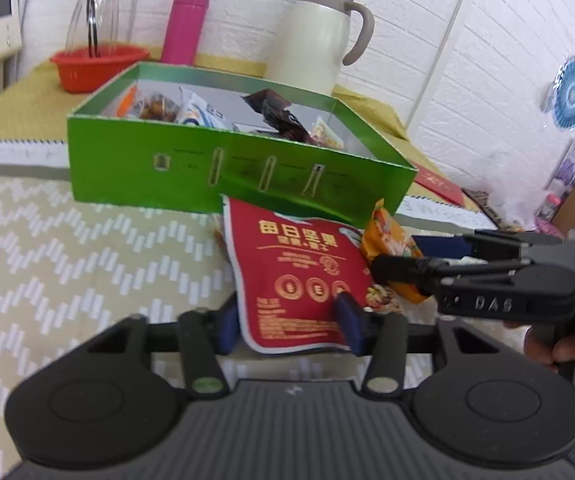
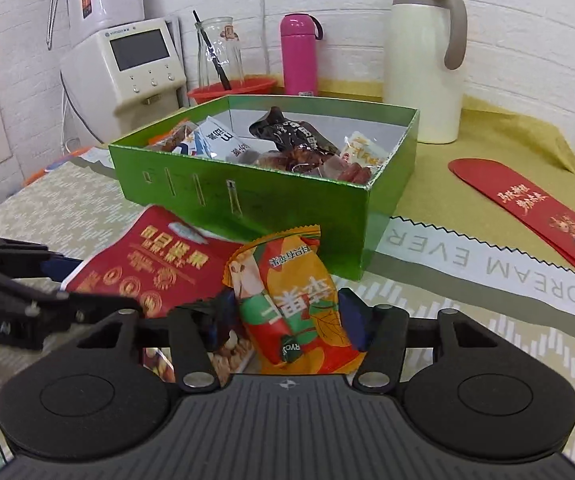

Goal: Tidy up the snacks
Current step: 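Grasp the red nut pack with the left gripper while the right gripper grasps the orange snack bag, then carry the red nut pack and orange bag into the green box and release, then grasp the small clear snack bag with the right gripper, then carry the small clear bag over the green box and open the right gripper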

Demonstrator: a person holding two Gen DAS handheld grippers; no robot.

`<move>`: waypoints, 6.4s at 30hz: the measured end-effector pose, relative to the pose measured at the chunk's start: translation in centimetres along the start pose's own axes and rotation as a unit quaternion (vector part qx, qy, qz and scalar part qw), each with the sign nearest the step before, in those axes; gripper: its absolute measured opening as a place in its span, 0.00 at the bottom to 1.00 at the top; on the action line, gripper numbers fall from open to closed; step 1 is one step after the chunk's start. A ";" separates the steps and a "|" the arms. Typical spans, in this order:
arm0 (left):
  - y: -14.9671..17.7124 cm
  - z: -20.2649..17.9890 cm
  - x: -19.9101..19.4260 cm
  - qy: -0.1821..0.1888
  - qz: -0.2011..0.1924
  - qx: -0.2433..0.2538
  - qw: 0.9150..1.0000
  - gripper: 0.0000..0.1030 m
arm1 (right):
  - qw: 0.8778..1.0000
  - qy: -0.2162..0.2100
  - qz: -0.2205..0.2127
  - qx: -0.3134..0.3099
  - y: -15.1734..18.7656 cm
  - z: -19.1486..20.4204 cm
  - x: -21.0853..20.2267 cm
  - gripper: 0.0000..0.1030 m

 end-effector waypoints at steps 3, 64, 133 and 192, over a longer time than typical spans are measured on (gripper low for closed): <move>0.1 0.0 -0.2 0.010 -0.011 0.000 1.000 0.36 | 1.000 0.030 -0.008 -0.004 0.4 0.1 -0.6 0.86; -0.5 2.6 -5.4 0.076 -0.057 0.019 0.995 0.06 | 0.994 0.039 -0.027 0.102 1.3 7.6 -3.4 0.80; -10.0 8.8 -4.4 -0.115 -0.126 0.112 0.979 0.63 | 0.978 0.007 -0.181 0.100 -8.4 6.4 -2.1 1.00; -3.2 5.2 -3.4 0.084 -0.010 -0.038 0.996 0.24 | 0.996 -0.038 -0.038 -0.073 0.3 15.7 -0.3 0.46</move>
Point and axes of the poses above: each gripper's, at about its wrist camera, not at the fingertips, and x roughly the way its jaws point, z to its left, y to its underside, the point moved 10 cm from there along x, roughly the way its jaws point, and after that the axes turned 11 degrees about x, right-handed, at the moved point
